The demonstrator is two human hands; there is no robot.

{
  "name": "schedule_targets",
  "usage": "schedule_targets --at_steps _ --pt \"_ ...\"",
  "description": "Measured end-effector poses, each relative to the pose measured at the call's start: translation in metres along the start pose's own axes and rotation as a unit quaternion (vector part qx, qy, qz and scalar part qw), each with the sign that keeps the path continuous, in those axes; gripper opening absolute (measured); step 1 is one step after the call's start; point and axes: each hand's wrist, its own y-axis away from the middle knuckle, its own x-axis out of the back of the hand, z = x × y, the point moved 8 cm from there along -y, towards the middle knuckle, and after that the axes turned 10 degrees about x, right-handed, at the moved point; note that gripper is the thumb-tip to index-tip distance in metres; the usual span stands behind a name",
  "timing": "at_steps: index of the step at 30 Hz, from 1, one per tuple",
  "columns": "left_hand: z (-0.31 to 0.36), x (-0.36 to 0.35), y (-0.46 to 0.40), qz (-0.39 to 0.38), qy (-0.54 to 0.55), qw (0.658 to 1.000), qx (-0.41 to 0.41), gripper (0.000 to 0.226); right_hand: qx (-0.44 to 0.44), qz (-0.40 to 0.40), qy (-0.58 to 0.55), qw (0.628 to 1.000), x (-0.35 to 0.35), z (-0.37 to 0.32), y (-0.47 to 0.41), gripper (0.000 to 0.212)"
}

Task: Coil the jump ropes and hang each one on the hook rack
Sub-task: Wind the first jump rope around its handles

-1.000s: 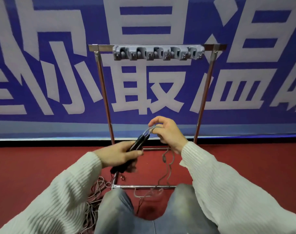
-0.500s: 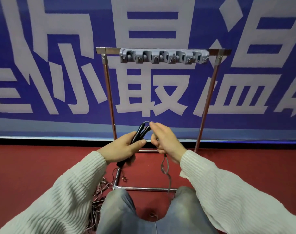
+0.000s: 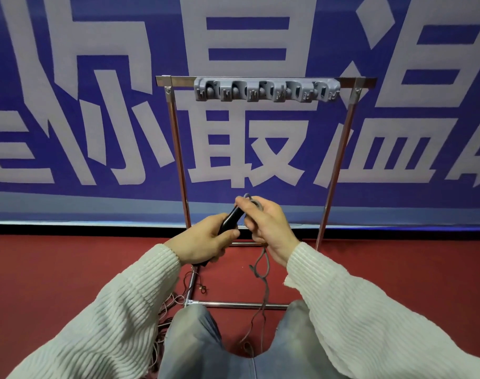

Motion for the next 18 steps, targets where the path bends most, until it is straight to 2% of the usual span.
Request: schedule_targets --at_steps 4,5,7,8,10,12,14,16,18 --pt "-0.007 -0.011 0.000 0.026 0.012 1.000 0.003 0.019 -0.005 0.070 -0.022 0.997 0.011 -0.002 -0.006 0.029" --pt "-0.009 -0.013 0.001 0.048 0.020 0.999 0.007 0.019 -0.011 0.069 -0.022 0.997 0.013 -0.003 -0.009 0.027" --pt "-0.012 -0.011 0.007 0.090 0.060 0.994 0.017 0.018 -0.036 0.019 -0.022 0.999 0.013 -0.002 -0.012 0.023" --pt "-0.014 -0.010 0.010 0.080 0.121 0.989 0.027 0.021 -0.044 -0.014 -0.030 0.998 0.014 0.000 -0.013 0.021" --pt "-0.014 -0.010 0.018 0.014 0.259 0.963 0.074 0.030 -0.038 -0.049 -0.032 0.998 0.022 0.002 -0.014 0.020" --pt "-0.008 -0.006 0.029 -0.036 0.342 0.934 0.098 0.046 0.002 -0.062 0.027 0.998 0.032 -0.002 -0.013 0.019" --pt "0.002 0.002 0.036 -0.051 0.411 0.906 0.085 0.046 0.042 -0.068 0.132 0.988 0.038 0.000 -0.007 0.025" --pt "0.008 0.013 0.037 -0.039 0.437 0.895 0.075 0.038 0.083 -0.076 0.296 0.949 0.042 0.007 0.001 0.027" --pt "0.005 0.020 0.029 0.004 0.399 0.914 0.076 0.031 0.113 -0.115 0.502 0.850 0.037 0.017 0.014 0.028"
